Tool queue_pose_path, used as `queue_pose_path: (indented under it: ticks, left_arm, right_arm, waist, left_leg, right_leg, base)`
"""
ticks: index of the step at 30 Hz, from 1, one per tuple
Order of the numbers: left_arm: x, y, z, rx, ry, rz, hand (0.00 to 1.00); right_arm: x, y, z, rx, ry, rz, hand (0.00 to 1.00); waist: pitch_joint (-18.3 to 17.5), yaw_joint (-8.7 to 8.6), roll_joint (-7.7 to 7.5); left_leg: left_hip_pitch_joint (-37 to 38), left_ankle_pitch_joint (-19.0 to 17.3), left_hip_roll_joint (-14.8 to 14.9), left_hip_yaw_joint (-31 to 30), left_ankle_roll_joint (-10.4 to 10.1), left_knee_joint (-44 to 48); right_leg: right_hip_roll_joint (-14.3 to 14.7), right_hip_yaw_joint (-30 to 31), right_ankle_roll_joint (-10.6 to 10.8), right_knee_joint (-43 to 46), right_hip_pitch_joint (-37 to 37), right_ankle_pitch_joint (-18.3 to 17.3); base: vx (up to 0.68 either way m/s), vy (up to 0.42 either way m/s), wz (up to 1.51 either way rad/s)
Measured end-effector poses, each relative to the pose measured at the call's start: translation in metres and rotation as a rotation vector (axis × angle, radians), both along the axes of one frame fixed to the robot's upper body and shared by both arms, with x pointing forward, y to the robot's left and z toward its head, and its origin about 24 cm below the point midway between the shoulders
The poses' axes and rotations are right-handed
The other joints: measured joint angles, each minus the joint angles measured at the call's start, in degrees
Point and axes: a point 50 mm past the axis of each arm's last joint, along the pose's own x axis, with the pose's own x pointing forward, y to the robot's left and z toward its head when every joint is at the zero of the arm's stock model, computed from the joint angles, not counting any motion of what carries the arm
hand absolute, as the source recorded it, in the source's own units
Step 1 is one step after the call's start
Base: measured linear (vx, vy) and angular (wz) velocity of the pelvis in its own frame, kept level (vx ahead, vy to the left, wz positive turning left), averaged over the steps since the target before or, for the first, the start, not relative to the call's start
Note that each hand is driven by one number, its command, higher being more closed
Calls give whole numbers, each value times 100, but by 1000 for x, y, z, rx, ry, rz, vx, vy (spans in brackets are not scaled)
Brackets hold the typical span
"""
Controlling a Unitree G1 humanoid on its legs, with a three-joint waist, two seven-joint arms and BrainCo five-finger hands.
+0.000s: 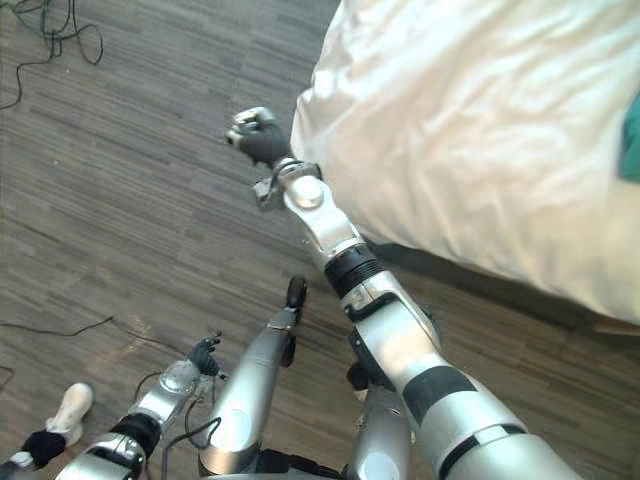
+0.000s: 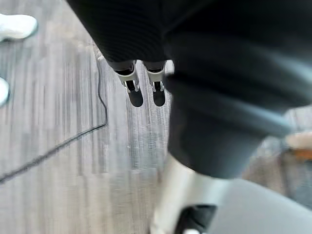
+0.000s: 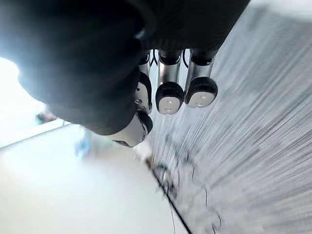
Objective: Tidy the bed and pick cloth on bed and put in laundry
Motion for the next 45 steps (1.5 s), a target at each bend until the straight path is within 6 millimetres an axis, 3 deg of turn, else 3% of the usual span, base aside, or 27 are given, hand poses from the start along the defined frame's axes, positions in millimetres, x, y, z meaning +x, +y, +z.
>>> queue_pose_path:
  ticks: [4, 7, 10, 11, 13, 16, 20, 22, 23, 25, 27, 30, 36, 39, 42, 45]
  left_arm:
    - [10, -10, 4, -20, -11, -18, 0]
    - [17, -17, 9, -55, -37, -13, 0]
    - [44, -29, 35, -230, -177, 98, 0]
    - [57, -40, 50, -293, -237, 90, 0]
    - [77, -80, 80, -441, -342, 31, 0]
    - [78, -131, 96, -607, -354, -36, 0]
    - [74, -132, 86, -628, -304, 12, 0]
    - [76, -123, 84, -638, -300, 76, 0]
    - [77, -121, 84, -646, -301, 92, 0]
    - [79, -116, 85, -651, -306, 134, 0]
    - [84, -105, 85, -678, -293, 203, 0]
    - [89, -90, 87, -671, -288, 242, 0]
    - [92, -83, 86, -655, -245, 246, 0]
    - [92, -76, 83, -634, -203, 228, 0]
    - [83, -60, 70, -563, -137, 214, 0]
    - [61, -40, 46, -474, -36, 208, 0]
  right_arm:
    - [9, -20, 24, 82, -38, -98, 100]
    - [6, -17, 41, 183, -78, -70, 100]
    - [0, -12, 61, 250, -126, -37, 100]
    - [-2, -11, 64, 255, -136, -29, 100]
    - [-2, -8, 64, 248, -125, -22, 100]
    - [-8, 12, 55, 209, -94, 29, 100]
    - [-12, 27, 21, 188, -3, 93, 100]
    - [-12, 21, -18, 211, 118, 92, 100]
    - [-11, 16, -31, 227, 162, 74, 100]
    - [-5, -15, -71, 315, 293, -33, 100]
    - [-6, -73, -120, 418, 405, -204, 100]
    - [-19, -128, -153, 553, 417, -342, 100]
    - [-54, -184, -197, 761, 379, -451, 100]
    - [-68, -212, -189, 851, 226, -484, 100]
    - [-79, -230, -145, 845, -57, -412, 100]
    - [-84, -224, -99, 735, -252, -242, 100]
  waist:
    - [37, -2, 220]
    - [52, 43, 389]
    - [51, 54, 465]
    - [52, 39, 468]
    - [53, -32, 469]
    - [52, -281, 468]
    - [52, -462, 465]
    - [51, -640, 433]
    - [48, -693, 419]
    - [49, -883, 398]
    - [47, -1139, 222]
    - [38, -1475, 28]
    - [-92, -1638, -223]
    - [-108, -1647, -248]
    - [-255, -1660, -289]
    - [-593, -1709, -385]
  left_leg:
    - [-260, 182, 60, 121, -42, -212]
    - [-394, 285, 87, 199, -64, -315]
    - [-678, 355, 106, 249, -74, -286]
    - [-756, 363, 110, 269, -72, -264]
    - [-867, 380, 91, 322, -72, -230]
    - [-1023, 375, 96, 514, -73, -155]
    - [-1126, 332, 217, 771, -80, -63]
    - [-1129, 275, 324, 938, -59, 52]
    - [-1129, 255, 345, 981, -52, 92]
    - [-1131, 123, 411, 1117, -28, 276]
    - [-1129, -127, 557, 1330, -48, 575]
    - [-995, -413, 814, 1487, -51, 964]
    - [-234, -670, 1104, 1711, -227, 1057]
    - [198, -733, 1153, 1806, -272, 1006]
    - [708, -756, 1086, 1957, -288, 791]
    - [1120, -636, 901, 1980, -324, 367]
  right_leg:
    - [21, 105, -39, 23, -446, 21]
    - [25, 171, -79, 96, -714, 7]
    - [-43, 195, -175, 373, -1107, -63]
    - [-69, 199, -193, 443, -1210, -81]
    - [-154, 252, -196, 610, -1396, -124]
    - [-226, 357, -216, 750, -1653, -149]
    - [-167, 506, -242, 786, -1842, -167]
    - [-114, 555, -246, 793, -1845, -170]
    - [-106, 583, -246, 793, -1844, -170]
    - [-88, 661, -237, 786, -1826, -165]
    - [-9, 812, -172, 699, -1795, -120]
    - [196, 939, -143, 523, -1555, -36]
    - [508, 1117, -152, 330, -863, -30]
    - [569, 1132, -142, 271, -482, -40]
    - [586, 1224, -131, 153, -104, -49]
    - [602, 1255, -113, -171, 254, 5]
  base:
    - [-37, -26, -17]
    - [-4, -9, -8]
    - [-1, 2, -1]
    - [-29, 38, -1]
    - [-33, 45, -2]
    - [-29, 63, -11]
    - [0, 33, -21]
    - [18, 12, -15]
    - [17, 10, -18]
    - [17, 15, -25]
    - [28, 18, -46]
    - [50, -7, -52]
    - [105, -35, -36]
    - [97, -4, -17]
    - [73, 34, -18]
    - [72, 40, -2]
